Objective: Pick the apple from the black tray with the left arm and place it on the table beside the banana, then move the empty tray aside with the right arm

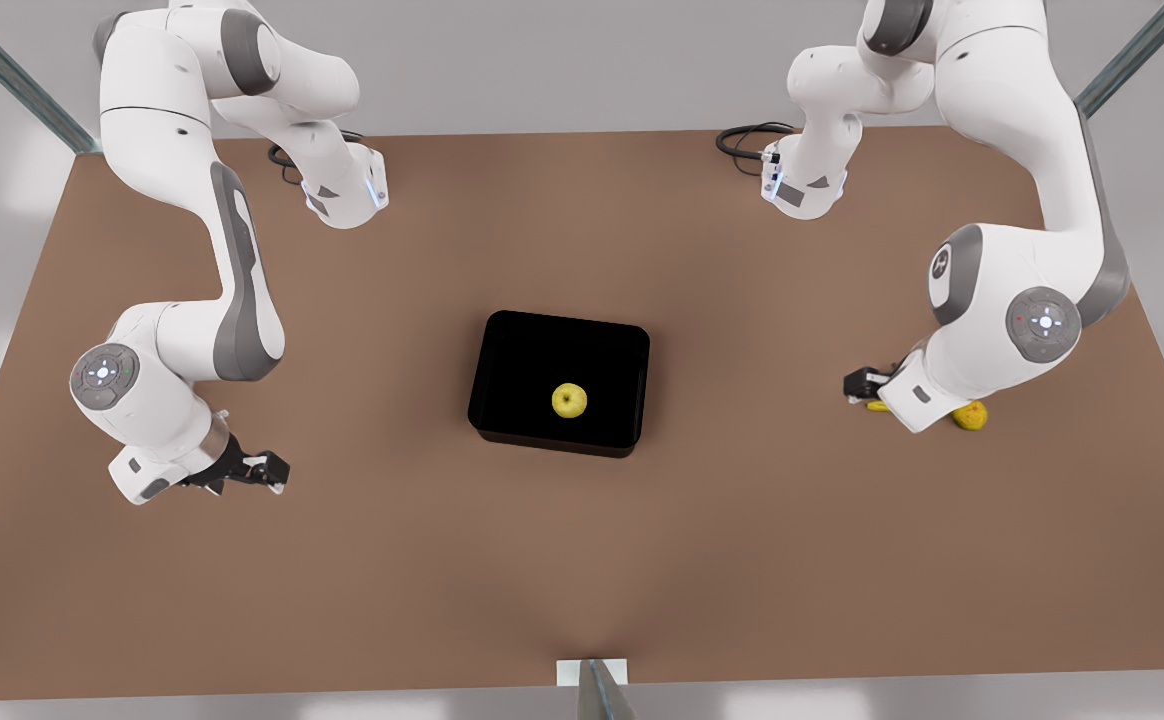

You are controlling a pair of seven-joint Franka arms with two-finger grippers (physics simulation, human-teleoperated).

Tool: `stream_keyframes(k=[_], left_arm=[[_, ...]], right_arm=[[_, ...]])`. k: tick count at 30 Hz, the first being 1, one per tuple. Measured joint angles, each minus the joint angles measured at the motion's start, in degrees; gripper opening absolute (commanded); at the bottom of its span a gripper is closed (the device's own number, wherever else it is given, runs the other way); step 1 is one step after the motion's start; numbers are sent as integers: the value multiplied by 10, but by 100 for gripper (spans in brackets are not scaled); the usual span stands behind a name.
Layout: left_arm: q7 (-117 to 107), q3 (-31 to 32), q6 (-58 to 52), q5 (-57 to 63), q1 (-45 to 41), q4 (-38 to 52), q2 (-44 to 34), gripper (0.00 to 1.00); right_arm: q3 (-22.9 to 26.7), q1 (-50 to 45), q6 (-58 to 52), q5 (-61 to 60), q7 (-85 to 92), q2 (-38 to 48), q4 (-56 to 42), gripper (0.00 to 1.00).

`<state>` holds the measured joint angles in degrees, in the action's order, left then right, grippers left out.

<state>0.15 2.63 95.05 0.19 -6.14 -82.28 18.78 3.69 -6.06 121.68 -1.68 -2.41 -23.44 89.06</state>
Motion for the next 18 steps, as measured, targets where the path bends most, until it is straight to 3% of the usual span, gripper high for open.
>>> stream_keyframes(k=[4,10,18], left_arm=[[-4,2,9,0,-24,2,1,100],[-67,20,19,35,-282,9,11,100],[-277,18,149,69,-423,14,163,100]], right_arm=[[0,0,2,0,-1,0,0,100],[0,0,4,0,-3,0,0,100],[0,0,5,0,-4,0,0,100]])
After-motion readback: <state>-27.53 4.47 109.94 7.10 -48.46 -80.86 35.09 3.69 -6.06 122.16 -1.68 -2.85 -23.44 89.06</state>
